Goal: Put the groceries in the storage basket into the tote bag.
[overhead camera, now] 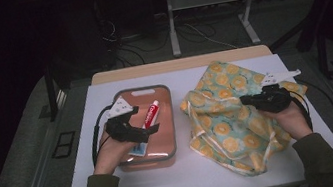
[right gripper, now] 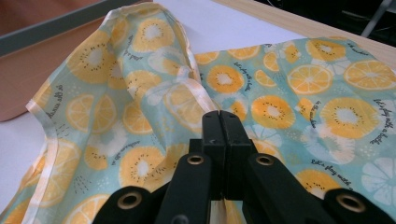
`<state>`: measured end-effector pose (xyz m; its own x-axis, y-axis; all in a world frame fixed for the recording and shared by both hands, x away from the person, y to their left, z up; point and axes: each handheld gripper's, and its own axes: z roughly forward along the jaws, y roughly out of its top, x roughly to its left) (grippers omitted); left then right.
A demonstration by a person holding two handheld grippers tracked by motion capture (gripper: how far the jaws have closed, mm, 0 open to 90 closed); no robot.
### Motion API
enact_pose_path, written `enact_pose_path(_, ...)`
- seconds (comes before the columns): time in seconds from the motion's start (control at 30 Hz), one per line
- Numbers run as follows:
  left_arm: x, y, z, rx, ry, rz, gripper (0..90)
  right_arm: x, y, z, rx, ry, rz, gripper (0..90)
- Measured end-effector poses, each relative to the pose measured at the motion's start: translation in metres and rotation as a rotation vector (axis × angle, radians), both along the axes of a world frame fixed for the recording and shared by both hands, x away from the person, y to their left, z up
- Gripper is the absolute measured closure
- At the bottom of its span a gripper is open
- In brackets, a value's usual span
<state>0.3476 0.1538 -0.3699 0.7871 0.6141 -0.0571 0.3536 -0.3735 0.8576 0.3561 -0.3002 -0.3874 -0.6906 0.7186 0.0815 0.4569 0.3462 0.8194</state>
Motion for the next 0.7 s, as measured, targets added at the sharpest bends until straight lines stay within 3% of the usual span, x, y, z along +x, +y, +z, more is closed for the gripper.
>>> enact_pose_path(0.2, 0.016, -0.004, -0.009, 0.084, 0.038, 0.046, 8.3, 0.000, 0.000, 0.000, -0.001, -0.001, -0.001, 89.8)
enact_pose_path(0.33, 0.027, -0.012, -0.017, 0.149, 0.083, 0.083, 14.7, 0.001, 0.000, -0.001, -0.003, 0.002, -0.001, 89.8)
enact_pose_path(0.4, 0.031, -0.017, -0.023, 0.152, 0.105, 0.092, 16.1, 0.000, 0.000, -0.001, -0.001, 0.001, 0.001, 89.7)
enact_pose_path(0.6, 0.041, -0.021, -0.041, 0.219, 0.183, 0.123, 18.9, 0.000, 0.002, -0.001, -0.006, -0.001, 0.011, 89.8)
enact_pose_path(0.7, 0.044, -0.020, -0.045, 0.213, 0.236, 0.131, 21.0, 0.000, 0.002, -0.001, -0.006, 0.001, 0.010, 89.8)
